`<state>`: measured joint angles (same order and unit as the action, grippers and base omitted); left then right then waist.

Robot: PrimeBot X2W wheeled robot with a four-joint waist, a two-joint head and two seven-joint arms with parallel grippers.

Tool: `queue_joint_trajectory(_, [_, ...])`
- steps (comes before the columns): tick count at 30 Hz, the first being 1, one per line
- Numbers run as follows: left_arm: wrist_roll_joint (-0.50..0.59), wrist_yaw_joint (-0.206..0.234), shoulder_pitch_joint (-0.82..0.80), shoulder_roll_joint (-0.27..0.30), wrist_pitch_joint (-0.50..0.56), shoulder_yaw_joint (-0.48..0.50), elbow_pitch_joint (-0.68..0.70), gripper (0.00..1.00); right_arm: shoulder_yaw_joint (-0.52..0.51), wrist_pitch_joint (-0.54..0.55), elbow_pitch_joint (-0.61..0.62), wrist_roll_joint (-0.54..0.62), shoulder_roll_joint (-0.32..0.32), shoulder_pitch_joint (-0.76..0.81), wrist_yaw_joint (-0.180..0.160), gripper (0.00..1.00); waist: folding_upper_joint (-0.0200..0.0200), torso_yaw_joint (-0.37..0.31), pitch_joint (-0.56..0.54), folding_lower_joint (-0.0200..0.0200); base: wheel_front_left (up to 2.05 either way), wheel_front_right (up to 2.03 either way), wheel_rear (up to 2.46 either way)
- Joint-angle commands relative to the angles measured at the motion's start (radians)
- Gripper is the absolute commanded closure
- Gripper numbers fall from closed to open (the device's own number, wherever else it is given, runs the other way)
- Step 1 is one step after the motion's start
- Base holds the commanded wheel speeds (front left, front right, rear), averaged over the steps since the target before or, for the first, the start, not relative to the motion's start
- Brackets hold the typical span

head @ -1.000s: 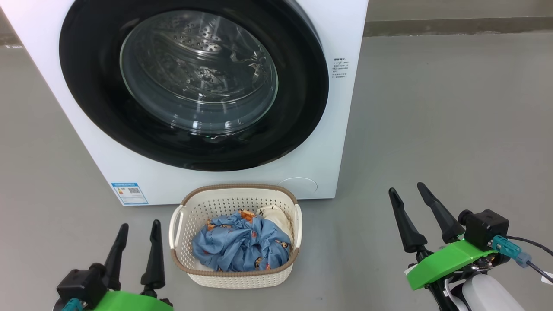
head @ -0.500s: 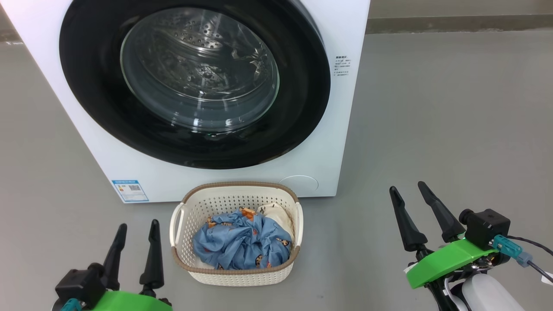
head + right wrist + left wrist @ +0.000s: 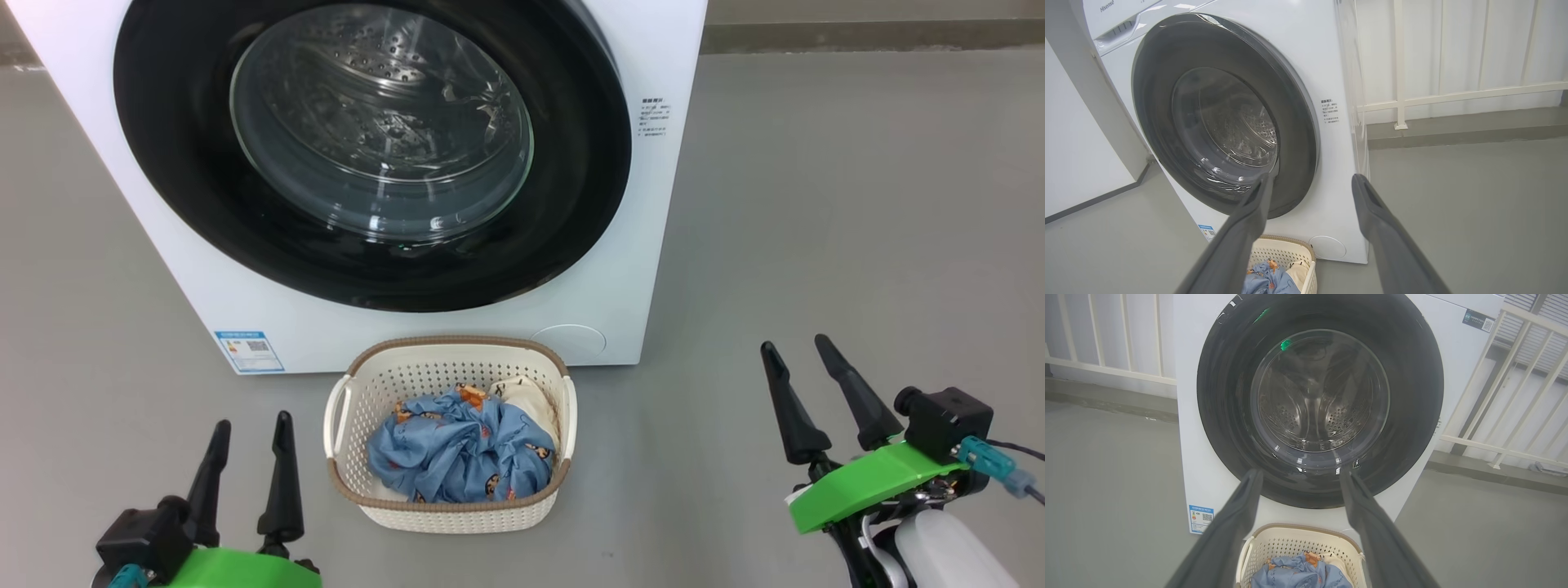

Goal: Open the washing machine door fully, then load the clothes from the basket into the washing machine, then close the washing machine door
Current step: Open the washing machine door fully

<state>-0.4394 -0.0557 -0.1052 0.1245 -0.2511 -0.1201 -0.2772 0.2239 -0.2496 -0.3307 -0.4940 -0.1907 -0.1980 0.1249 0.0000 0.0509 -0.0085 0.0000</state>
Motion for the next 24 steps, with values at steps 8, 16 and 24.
queue_joint_trajectory(8, [0.011,0.011,-0.058,0.014,-0.01,0.047,0.043,0.0,-0.016,-0.012,0.025,-0.054,-0.029,-0.076,0.006,0.0,0.0,0.02,0.039,0.0,0.0,0.0,0.0])
queue_joint_trajectory(16, [0.022,0.007,-0.075,0.018,-0.011,0.056,0.051,0.0,-0.044,-0.012,0.013,-0.092,-0.047,-0.117,0.006,0.0,0.0,0.047,0.082,0.0,0.0,0.0,0.0])
queue_joint_trajectory(24, [0.03,-0.003,-0.105,0.021,-0.011,0.052,0.06,0.0,-0.057,-0.012,-0.031,-0.177,-0.086,-0.217,0.006,0.0,0.0,0.071,0.145,0.0,0.0,0.0,0.0])
